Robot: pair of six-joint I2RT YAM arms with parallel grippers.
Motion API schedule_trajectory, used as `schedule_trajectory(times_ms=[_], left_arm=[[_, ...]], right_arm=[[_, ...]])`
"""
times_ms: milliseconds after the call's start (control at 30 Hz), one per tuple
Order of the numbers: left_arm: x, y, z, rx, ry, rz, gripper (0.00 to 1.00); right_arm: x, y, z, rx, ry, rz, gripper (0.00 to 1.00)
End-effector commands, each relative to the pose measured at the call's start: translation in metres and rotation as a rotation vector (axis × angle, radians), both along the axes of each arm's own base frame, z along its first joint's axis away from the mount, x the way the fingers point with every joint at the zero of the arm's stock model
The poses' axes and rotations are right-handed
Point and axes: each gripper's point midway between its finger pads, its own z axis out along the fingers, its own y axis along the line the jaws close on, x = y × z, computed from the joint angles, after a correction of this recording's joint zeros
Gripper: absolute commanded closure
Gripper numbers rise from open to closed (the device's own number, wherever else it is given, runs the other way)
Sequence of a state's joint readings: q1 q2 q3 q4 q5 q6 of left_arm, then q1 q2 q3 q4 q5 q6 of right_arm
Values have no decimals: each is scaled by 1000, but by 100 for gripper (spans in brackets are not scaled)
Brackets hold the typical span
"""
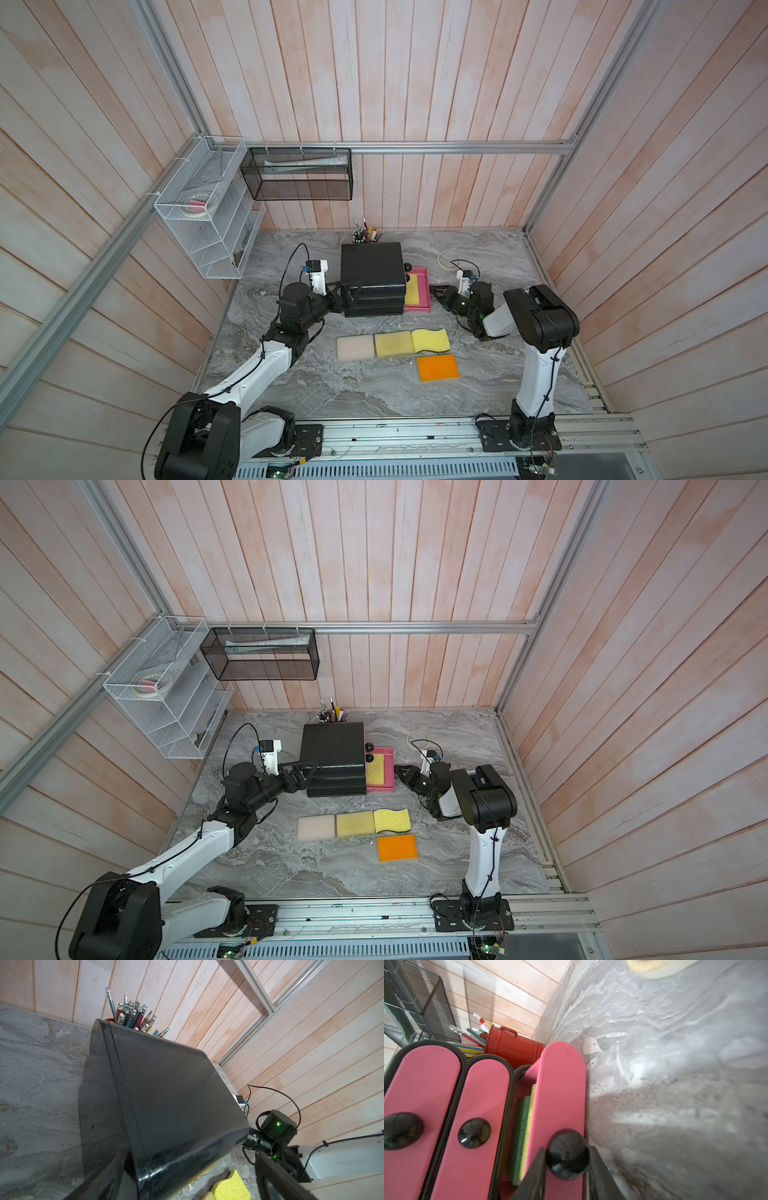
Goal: Take the sponge out of the drawer
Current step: Open the drawer in the storage box.
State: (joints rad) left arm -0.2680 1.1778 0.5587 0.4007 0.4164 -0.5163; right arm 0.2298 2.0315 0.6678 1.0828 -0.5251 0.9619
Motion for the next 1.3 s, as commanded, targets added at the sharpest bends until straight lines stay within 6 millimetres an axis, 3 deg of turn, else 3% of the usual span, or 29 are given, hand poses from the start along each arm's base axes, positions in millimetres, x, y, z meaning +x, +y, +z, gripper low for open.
schedule_trajectory(times_ms=[0,400,467,533,667,833,1100,1267], left_arm=[[-9,-7,-4,3,0,-48,0],[-9,-8,-6,3,3,-53,0],[-8,-8,-6,2,4,-52,0],[-9,-8,-6,1,2,-53,0],[-9,-8,-8,3,5,-52,0],[-7,-9,-8,-1,6,-54,0],[-9,-8,-7,0,3,-54,0],[-9,-8,-7,1,0,-53,0]], right_arm=[[1,-19,-16,-107,35,-66,75],[8,-45,-15,-212,32,-143,75],[9,-42,-11,-200,15,-129,73],[7,-39,-4,-176,-11,-118,64],[-1,-31,21,-156,-85,-81,54],[1,-4,21,-412,-88,-22,43],[5,7,15,-506,-77,-14,47],[3,10,19,-680,-94,-30,51]])
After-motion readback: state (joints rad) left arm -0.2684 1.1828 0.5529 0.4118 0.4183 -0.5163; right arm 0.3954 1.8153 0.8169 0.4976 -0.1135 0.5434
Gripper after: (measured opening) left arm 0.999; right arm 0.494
